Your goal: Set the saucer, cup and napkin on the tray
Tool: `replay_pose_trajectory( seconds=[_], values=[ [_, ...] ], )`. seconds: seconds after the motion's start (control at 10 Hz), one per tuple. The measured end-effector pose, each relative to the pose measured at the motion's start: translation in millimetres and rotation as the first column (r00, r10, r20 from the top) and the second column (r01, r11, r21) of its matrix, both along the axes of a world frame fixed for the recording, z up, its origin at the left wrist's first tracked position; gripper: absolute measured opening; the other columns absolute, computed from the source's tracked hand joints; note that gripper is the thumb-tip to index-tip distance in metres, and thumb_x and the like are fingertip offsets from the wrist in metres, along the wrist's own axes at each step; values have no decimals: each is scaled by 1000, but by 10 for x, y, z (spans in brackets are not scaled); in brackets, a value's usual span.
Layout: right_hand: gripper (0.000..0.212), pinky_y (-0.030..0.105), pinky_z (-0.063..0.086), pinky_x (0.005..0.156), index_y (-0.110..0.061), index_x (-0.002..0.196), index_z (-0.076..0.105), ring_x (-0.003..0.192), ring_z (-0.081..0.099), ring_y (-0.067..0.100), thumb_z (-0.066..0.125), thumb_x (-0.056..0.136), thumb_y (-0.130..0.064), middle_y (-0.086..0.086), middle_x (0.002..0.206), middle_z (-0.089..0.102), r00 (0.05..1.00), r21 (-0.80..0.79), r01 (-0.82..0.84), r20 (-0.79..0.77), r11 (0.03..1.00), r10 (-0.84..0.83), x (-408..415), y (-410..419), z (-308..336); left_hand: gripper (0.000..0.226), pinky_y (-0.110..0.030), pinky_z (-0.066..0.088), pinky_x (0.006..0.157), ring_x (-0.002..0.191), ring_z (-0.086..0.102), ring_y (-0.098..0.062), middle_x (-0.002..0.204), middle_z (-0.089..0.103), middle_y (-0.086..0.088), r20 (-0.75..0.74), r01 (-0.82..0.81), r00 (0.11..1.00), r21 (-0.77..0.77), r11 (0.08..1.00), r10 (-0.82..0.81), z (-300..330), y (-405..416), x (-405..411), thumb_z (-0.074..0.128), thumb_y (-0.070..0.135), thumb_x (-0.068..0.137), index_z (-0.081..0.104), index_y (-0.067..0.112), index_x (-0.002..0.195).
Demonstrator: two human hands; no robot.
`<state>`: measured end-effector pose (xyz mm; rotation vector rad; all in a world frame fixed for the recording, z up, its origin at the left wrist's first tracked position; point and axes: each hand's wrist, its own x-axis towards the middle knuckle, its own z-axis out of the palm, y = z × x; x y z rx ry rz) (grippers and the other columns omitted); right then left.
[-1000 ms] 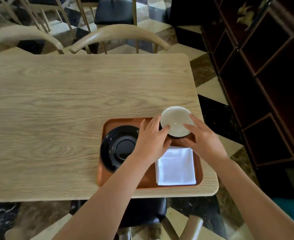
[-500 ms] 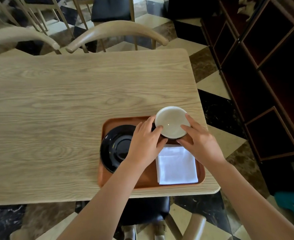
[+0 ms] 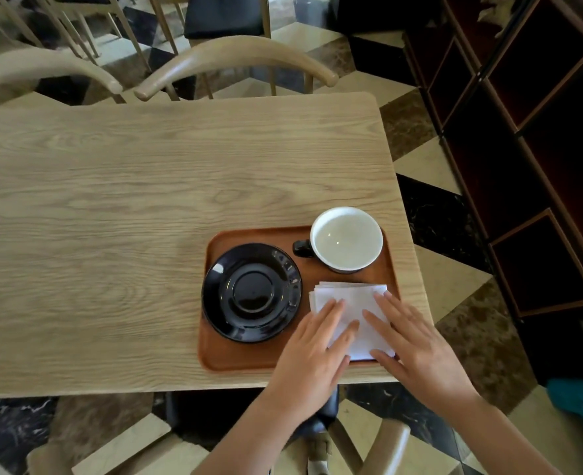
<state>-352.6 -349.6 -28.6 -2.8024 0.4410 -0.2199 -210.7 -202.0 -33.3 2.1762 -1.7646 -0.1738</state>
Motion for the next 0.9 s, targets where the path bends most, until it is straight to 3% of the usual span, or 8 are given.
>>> replay_pose_trajectory(
  seconds=[0.1,0.2,0.3,0.4,0.6,0.8,0.9],
  values=[
    [47,46,42,102,-13,127,54,134,37,24,41,91,-40,12,140,47,999,-2,-6,-42,1000,5,-4,19,-80,43,-36,39,105,133,40,-26,144,43,-14,1,-29,1000,58,998,29,-48,-27,-10,37,31,91,49,21,130],
    [47,45,42,102,-12,126,54,133,38,24,43,88,-38,12,140,47,998,8,8,-65,1000,-7,32,23,-74,42,-32,32,105,133,40,-26,144,43,-14,-21,-32,999,79,996,34,-60,-35,24,50,28,88,51,21,129],
    [48,45,42,102,-13,127,54,132,39,24,43,88,-38,12,141,47,997,-7,5,-74,1000,-6,70,40,-74,43,-33,36,104,134,39,-26,145,42,-15,-28,-19,999,102,995,22,-44,-21,78,55,27,87,51,20,130],
    [47,44,42,102,-13,124,57,131,40,24,44,87,-37,13,139,49,998,-29,9,-62,1000,-11,133,34,-85,42,-34,38,103,135,37,-26,146,39,-15,-28,-23,999,117,993,26,-54,-17,144,44,28,90,49,19,130],
    [45,42,39,101,-11,121,60,128,43,25,47,86,-36,14,136,52,999,-65,24,-47,998,-27,167,59,-74,42,-35,42,100,133,40,-29,144,42,-17,-20,-9,1000,154,988,13,-55,-49,154,54,25,88,50,17,129],
    [55,46,47,94,-12,115,64,120,54,27,81,65,-26,14,128,60,993,-105,44,-107,993,-56,186,137,220,47,-37,46,96,129,45,-31,141,46,-19,-67,-8,997,203,979,22,250,-6,84,64,24,83,52,14,128],
    [59,43,50,90,-17,113,66,113,60,24,84,60,-33,10,121,66,956,-88,47,-283,995,-70,324,80,217,50,-41,36,106,138,30,-32,150,29,-20,-102,-6,994,337,942,43,320,-176,136,51,23,92,38,12,139]
  ],
)
